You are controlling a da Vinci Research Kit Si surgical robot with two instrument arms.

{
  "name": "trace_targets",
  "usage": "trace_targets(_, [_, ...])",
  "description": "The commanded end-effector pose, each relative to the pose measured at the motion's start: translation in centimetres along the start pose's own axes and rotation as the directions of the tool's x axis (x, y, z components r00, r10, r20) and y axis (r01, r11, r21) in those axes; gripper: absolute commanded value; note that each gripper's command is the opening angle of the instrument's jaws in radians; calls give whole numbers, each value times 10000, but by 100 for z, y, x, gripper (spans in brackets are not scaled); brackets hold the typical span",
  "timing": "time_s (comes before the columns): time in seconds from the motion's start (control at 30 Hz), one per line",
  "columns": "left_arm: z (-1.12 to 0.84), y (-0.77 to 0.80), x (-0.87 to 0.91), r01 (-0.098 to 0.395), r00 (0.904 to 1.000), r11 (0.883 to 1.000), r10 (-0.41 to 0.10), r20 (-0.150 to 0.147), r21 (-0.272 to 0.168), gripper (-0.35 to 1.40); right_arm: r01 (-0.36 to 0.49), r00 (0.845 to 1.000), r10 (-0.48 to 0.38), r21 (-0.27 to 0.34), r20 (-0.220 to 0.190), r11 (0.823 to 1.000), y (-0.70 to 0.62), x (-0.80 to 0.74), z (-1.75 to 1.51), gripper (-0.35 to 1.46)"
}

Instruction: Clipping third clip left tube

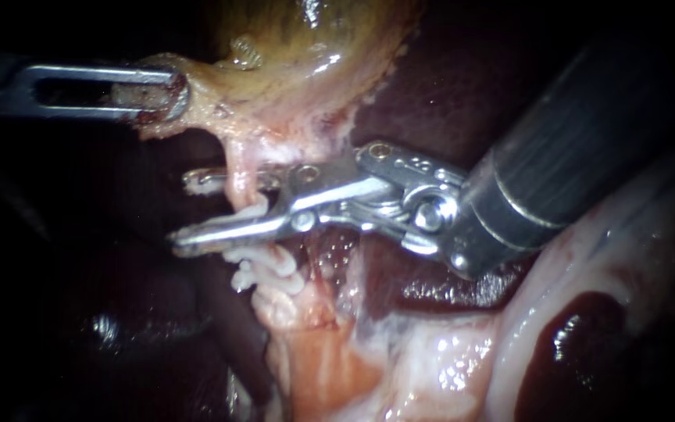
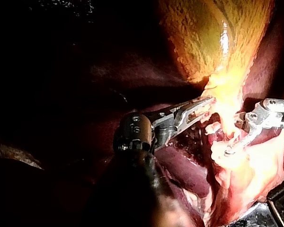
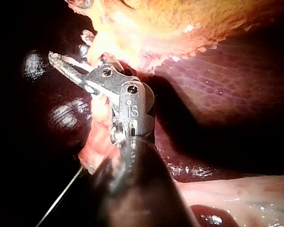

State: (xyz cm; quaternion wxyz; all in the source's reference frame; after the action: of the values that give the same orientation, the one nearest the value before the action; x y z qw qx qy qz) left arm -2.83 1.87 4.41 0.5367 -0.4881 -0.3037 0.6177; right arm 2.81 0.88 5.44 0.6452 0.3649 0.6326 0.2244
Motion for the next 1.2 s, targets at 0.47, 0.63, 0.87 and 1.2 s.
trace_targets(0.47, [0, 0, 0, 1, 10000, 10000, -1, 0, 0, -35, -413, 9991, 413, 57, 29, 9991, -6, 1, -6, 18])
trace_targets(0.63, [0, 0, 0, 1, 10000, 10000, -1, 0, 1, -35, -704, 9975, 703, 177, 39, 9974, -7, 0, -9, -11])
trace_targets(0.87, [1, 0, 0, 3, 10000, 10000, -3, -2, 3, -35, -1554, 9875, 1540, 448, 331, 9868, -9, -1, -13, -35])
trace_targets(1.2, [1, 0, 0, 3, 10000, 10000, -3, -2, 3, -35, -1552, 9875, 1537, 469, 341, 9868, -7, -1, -14, -35])
